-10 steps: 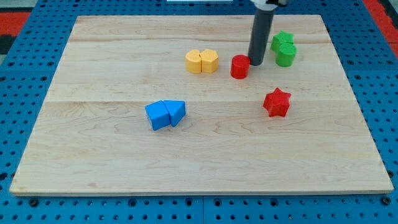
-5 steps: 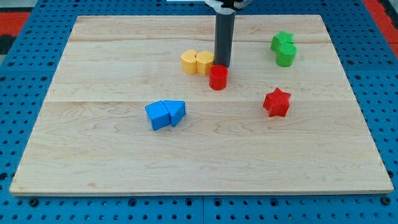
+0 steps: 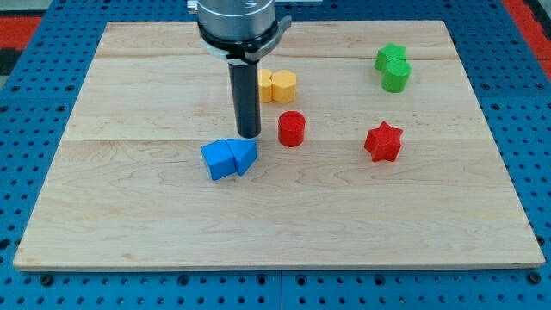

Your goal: Move the red circle towards the left of the red star

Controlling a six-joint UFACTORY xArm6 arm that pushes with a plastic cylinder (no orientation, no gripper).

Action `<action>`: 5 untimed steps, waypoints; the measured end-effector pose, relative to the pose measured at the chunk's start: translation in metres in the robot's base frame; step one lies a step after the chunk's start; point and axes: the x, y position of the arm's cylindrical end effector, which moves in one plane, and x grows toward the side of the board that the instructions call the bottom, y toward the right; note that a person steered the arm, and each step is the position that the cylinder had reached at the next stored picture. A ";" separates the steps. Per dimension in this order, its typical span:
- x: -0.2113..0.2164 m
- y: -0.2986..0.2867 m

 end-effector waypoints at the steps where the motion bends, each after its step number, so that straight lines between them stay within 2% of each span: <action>1: -0.009 0.022; 2: -0.016 0.041; 5: -0.002 0.100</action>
